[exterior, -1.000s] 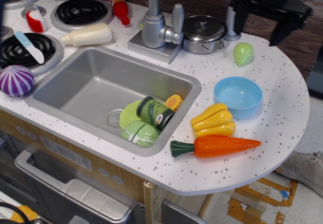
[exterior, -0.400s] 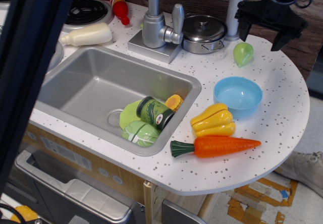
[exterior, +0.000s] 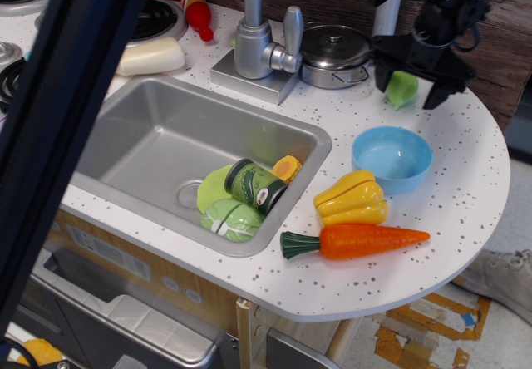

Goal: Put pear in bowl

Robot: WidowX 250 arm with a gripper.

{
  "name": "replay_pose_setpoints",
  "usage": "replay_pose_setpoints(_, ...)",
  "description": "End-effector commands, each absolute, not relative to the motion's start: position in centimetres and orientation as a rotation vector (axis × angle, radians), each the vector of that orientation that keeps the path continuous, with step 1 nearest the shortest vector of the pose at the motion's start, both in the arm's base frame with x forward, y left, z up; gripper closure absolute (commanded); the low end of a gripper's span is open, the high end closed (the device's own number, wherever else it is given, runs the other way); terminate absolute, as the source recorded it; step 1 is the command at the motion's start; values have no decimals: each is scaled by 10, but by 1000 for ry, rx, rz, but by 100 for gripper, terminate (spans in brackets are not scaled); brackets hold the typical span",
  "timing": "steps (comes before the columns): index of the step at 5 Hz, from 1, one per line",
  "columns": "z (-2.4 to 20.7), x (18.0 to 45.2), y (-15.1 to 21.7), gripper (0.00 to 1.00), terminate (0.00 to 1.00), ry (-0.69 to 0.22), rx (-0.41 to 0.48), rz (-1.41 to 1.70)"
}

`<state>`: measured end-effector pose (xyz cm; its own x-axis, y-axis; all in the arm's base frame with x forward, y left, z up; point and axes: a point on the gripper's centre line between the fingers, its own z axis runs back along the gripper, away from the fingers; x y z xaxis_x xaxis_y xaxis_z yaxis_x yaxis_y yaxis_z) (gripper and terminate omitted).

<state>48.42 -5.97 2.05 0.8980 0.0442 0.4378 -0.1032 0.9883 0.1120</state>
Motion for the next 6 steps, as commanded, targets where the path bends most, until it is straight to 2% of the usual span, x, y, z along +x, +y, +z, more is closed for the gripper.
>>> replay_pose_setpoints(1, 34, 503, -52, 0, 0, -529, 97, 56)
replay_pose_setpoints(2, 27, 509, -49, 0, 0, -534, 78, 48)
replay_pose_setpoints(3, 33, 507, -53, 100, 0, -511, 86, 66)
replay_pose_setpoints(4, 53, 497, -54, 100, 0, -461, 102, 85)
replay_pose_setpoints(5, 86, 491, -55, 100, 0, -404, 132, 113)
replay_pose_setpoints(6, 117, 474, -66, 100, 0, -384, 233, 158)
